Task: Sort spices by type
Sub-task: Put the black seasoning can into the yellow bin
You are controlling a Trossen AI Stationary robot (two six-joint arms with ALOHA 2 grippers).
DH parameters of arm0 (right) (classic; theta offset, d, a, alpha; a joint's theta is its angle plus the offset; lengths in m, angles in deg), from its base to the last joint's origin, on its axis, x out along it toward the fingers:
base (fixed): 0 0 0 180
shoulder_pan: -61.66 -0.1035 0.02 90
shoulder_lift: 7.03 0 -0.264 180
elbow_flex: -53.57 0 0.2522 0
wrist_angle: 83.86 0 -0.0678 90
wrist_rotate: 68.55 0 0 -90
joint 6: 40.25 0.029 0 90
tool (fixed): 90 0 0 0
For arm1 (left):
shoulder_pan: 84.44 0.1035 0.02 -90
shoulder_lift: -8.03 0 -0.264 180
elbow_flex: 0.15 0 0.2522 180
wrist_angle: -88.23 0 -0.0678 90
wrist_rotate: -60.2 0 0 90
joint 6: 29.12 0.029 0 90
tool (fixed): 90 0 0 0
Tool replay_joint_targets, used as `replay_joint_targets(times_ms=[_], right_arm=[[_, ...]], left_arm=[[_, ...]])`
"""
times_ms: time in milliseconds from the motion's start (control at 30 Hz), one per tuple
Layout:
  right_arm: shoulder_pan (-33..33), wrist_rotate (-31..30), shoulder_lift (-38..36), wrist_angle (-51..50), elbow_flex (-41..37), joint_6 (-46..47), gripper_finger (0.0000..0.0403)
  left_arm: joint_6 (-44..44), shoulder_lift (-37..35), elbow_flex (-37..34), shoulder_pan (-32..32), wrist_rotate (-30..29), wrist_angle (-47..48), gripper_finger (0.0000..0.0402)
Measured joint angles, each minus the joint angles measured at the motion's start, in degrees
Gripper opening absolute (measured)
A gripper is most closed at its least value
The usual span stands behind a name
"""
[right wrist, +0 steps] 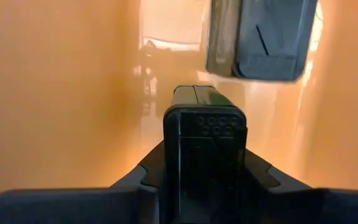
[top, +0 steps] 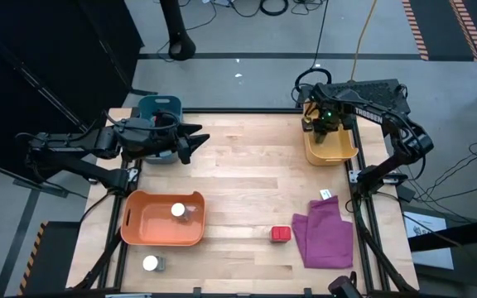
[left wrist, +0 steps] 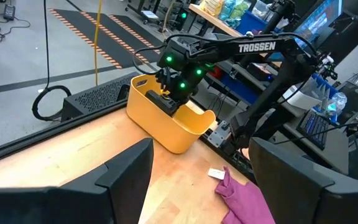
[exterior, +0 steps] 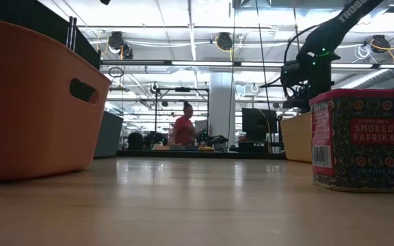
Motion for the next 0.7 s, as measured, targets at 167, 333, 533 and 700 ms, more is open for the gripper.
replay_joint_targets(times_ms=[167, 333, 533, 700], right_arm=[[-0.02, -0.04, 0.0, 2.27, -1.7, 0.03, 0.0096], [-0.02, -0.02, -0.19, 3.72, -4.47, 0.05, 0.0096], [-0.02, 0.65, 0.0, 3.39, -5.51, 0.07, 0.0181], [0.02, 0.48, -0.13, 3.47, -5.48, -0.37, 0.0235]], left_arm=[[0.0, 0.0, 0.0, -0.01, 0.0, 0.0, 0.0269], [0.02, 0.0, 0.0, 0.01, 0.0, 0.02, 0.0269], [1.32, 0.0, 0.0, -0.01, -0.04, 0.0, 0.0269], [1.37, -0.02, 0.0, 0.01, -0.09, 0.01, 0.0269]])
